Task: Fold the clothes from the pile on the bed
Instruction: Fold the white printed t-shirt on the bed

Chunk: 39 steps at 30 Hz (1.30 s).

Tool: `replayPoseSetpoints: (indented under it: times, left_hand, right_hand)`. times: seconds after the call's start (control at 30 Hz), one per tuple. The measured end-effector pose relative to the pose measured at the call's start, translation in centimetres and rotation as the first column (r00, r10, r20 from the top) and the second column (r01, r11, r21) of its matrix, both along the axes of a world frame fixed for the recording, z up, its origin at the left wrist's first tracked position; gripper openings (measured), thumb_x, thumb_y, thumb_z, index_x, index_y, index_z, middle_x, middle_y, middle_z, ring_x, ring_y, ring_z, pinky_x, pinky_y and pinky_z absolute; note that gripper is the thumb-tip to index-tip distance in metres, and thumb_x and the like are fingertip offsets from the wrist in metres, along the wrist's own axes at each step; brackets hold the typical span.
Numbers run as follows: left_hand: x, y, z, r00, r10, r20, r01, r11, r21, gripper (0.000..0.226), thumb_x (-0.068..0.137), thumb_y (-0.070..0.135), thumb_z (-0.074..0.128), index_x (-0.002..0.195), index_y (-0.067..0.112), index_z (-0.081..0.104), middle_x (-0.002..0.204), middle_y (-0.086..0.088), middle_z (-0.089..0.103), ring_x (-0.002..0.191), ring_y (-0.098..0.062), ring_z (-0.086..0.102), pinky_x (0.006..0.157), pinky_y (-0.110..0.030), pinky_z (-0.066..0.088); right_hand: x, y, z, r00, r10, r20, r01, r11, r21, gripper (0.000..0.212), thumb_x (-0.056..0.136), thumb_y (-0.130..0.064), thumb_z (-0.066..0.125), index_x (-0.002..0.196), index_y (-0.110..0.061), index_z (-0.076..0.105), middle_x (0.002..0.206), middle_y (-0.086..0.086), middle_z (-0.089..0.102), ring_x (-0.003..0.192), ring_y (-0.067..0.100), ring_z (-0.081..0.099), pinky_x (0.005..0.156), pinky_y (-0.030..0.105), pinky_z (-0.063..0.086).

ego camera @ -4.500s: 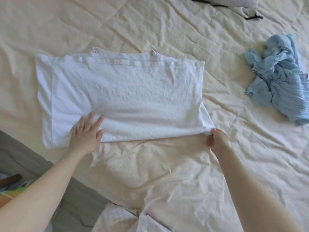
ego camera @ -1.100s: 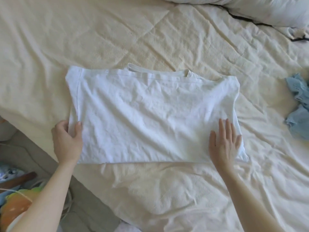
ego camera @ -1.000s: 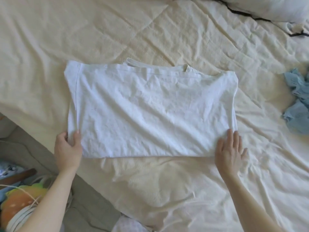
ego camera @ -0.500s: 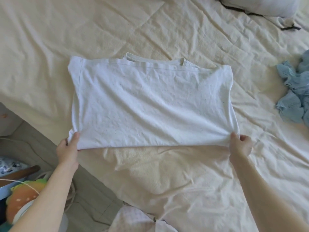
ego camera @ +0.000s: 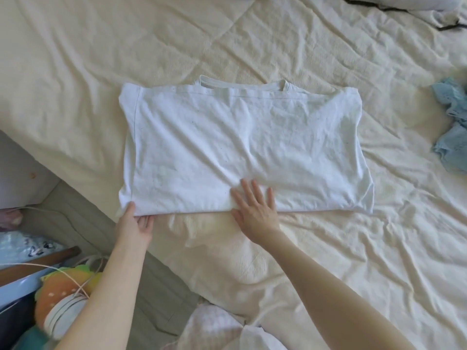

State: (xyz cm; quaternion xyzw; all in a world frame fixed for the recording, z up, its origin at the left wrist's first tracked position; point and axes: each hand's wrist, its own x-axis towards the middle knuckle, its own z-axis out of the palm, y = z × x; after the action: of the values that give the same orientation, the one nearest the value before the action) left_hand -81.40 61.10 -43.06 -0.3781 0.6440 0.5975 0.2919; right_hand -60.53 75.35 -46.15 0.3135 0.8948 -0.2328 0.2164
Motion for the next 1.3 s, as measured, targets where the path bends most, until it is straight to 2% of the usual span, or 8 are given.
replayPoseSetpoints:
  times: [0.13,0.27,0.37,0.47,0.6,0.77,1.0,1.3]
  left_hand:
    - [1.8,2.9,3.4,0.911,-0.121,-0.395,0.100,0.992,-0.073,0.012,0.096,0.011,0.048,0.095,0.023,0.049,0.113,-0.002,0.059,0.105,-0.018,0.061,0.087,-0.037,0.053]
    - [5.4,9.2,8.0,0.489,-0.528,-0.694,0.393,0.844,-0.365,0.022,0.095,0.010,0.051,0.085,0.026,0.040,0.085,0.010,0.047,0.078,0.003,0.050,0.079,-0.028,0.044]
    - [11.4,15.5,9.8,0.172,-0.644,-0.745,0.584,0.676,-0.450,0.014,0.093,0.011,0.055,0.087,0.013,0.042,0.069,0.017,0.042,0.060,0.009,0.045,0.056,-0.013,0.032]
    - [18.8,20.3,9.5,-0.110,-0.692,-0.713,0.790,0.375,-0.486,0.006,0.094,0.014,0.053,0.097,0.011,0.049,0.082,0.005,0.059,0.073,-0.010,0.055,0.060,-0.022,0.034]
    - [25.3,21.1,4.3,-0.712,-0.650,-0.265,0.590,-0.349,-0.729,0.050,0.096,0.020,0.047,0.143,0.012,0.031,0.156,-0.002,0.022,0.144,-0.020,0.015,0.114,-0.037,0.012]
    - [22.6,15.9,-0.4,-0.696,-0.717,0.027,0.388,-0.408,-0.827,0.057,0.095,0.018,0.043,0.148,0.027,0.023,0.159,-0.001,0.005,0.146,-0.022,-0.004,0.114,-0.047,-0.005]
    - [16.5,9.9,-1.4,-0.724,-0.687,-0.061,0.306,-0.240,-0.921,0.046,0.078,-0.004,0.042,0.118,0.003,0.064,0.130,-0.021,0.056,0.119,-0.042,0.053,0.091,-0.051,0.049]
    - [15.5,10.5,-2.6,-0.789,-0.615,-0.015,0.202,-0.236,-0.950,0.041,0.075,-0.007,0.063,0.116,-0.001,0.065,0.125,-0.022,0.059,0.115,-0.039,0.057,0.093,-0.055,0.046]
  right_hand:
    - [-0.6,1.3,1.1,0.929,-0.357,-0.096,0.289,0.864,-0.412,0.047,0.102,-0.038,0.031,0.146,-0.021,0.034,0.159,0.001,0.015,0.147,0.019,0.005,0.117,0.045,0.001]
    - [2.1,4.4,5.5,0.444,-0.893,0.079,0.503,0.175,-0.847,0.041,0.099,-0.044,0.039,0.130,-0.021,0.052,0.133,-0.003,0.055,0.126,0.014,0.049,0.103,0.031,0.037]
    - [6.6,7.8,7.7,0.110,-0.981,0.159,0.365,-0.109,-0.925,0.038,0.099,-0.046,0.035,0.118,-0.021,0.055,0.123,0.000,0.062,0.113,0.017,0.060,0.096,0.037,0.047]
    - [11.6,11.8,8.4,-0.146,-0.969,0.199,0.246,-0.231,-0.941,0.047,0.097,-0.051,0.034,0.122,-0.016,0.054,0.119,0.004,0.065,0.107,0.021,0.064,0.088,0.040,0.052]
    - [15.9,14.9,7.4,-0.105,-0.980,0.169,0.347,-0.195,-0.917,0.050,0.094,-0.053,0.043,0.119,-0.014,0.063,0.108,0.004,0.069,0.098,0.019,0.066,0.085,0.037,0.054]
    - [17.2,15.5,4.1,-0.158,-0.982,0.107,0.692,-0.187,-0.697,0.005,0.090,-0.012,0.060,0.089,-0.008,0.063,0.087,0.007,0.061,0.076,0.021,0.060,0.068,0.038,0.051]
    - [18.8,13.9,2.1,-0.092,-0.992,-0.090,0.857,-0.032,-0.515,0.009,0.079,-0.014,0.063,0.081,-0.005,0.063,0.071,0.003,0.054,0.070,0.017,0.050,0.062,0.031,0.040]
    - [20.3,14.9,1.3,-0.160,-0.939,0.305,0.642,-0.334,-0.690,0.011,0.082,-0.006,0.067,0.091,-0.008,0.061,0.094,0.006,0.062,0.082,0.019,0.062,0.061,0.028,0.052]
